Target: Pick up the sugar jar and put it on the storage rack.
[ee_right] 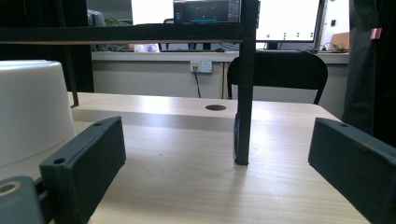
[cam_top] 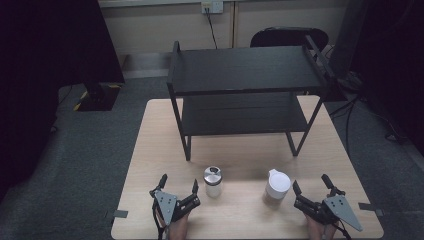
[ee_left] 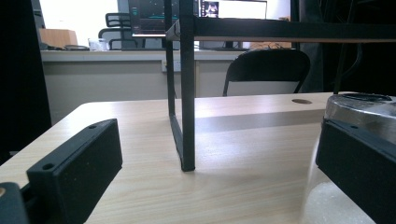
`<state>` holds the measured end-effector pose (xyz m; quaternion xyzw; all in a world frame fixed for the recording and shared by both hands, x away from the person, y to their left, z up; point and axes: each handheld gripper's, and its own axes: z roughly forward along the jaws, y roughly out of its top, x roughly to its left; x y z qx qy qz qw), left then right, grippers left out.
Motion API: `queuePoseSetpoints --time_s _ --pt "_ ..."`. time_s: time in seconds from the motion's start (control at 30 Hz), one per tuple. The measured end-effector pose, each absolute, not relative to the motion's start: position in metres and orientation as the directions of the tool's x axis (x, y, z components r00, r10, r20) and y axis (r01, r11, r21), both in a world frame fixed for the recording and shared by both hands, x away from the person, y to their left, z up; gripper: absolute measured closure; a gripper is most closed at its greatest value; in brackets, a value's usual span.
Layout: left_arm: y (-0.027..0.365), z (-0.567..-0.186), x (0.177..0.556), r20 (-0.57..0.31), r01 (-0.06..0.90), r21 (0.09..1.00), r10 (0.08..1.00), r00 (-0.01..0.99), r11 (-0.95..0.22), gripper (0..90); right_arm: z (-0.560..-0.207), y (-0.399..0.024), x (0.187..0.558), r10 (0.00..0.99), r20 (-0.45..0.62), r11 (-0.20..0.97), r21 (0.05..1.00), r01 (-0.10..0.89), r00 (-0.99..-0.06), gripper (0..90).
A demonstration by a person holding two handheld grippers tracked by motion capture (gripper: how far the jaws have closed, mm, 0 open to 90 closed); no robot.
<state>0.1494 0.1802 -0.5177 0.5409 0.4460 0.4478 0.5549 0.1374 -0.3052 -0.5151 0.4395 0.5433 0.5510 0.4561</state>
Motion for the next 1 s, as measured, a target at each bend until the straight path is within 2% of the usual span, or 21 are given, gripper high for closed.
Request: queuePoseSetpoints --time_s 1.0 --pt "0.1812 -0.5089 0.1486 -0.029 -0.013 0.999 0.975 0.220 0.032 0.1 -0.5151 -0.3030 0.1368 0.983 -0.010 0.006 1.000 -0.025 -0.185 2.4"
